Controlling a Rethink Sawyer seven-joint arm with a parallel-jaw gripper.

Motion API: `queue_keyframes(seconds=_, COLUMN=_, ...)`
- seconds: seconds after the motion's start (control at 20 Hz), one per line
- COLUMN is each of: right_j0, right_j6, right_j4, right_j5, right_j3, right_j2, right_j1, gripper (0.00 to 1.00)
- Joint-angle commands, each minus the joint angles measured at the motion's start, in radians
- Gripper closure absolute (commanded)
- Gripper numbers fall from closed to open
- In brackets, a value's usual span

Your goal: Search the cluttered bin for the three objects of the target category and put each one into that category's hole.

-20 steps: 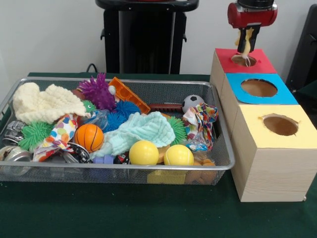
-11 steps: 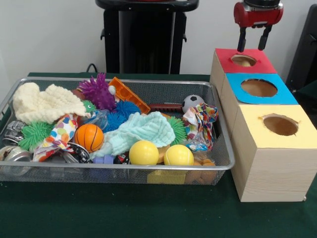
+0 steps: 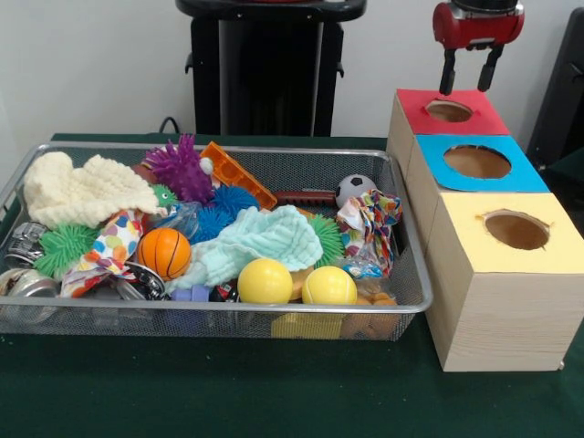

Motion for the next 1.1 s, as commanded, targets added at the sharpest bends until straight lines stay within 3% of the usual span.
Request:
queue_keyframes(seconds=0.05, right_j0=-0.054, right_j6=0.146, right_j4=0.017, right_j5=-0.011, right_j3=-0.044, right_j2=0.037, right_j1=-0.016, gripper=0.0)
queue_keyframes(seconds=0.35, right_j0=-0.144, right_j6=0.057, right_j4=-0.023, right_j5=-0.003, right_j3=-0.097, right_j2=0.064, right_j1=0.034, gripper=0.0)
queue_keyframes(seconds=0.65, right_j0=-0.224, right_j6=-0.015, right_j4=-0.078, right_j5=0.004, right_j3=-0.184, right_j2=0.083, right_j1=0.131, gripper=0.0)
queue_keyframes(seconds=1.1, right_j0=-0.308, right_j6=-0.059, right_j4=-0.15, right_j5=0.01, right_j3=-0.244, right_j2=0.119, right_j1=0.171, gripper=0.0)
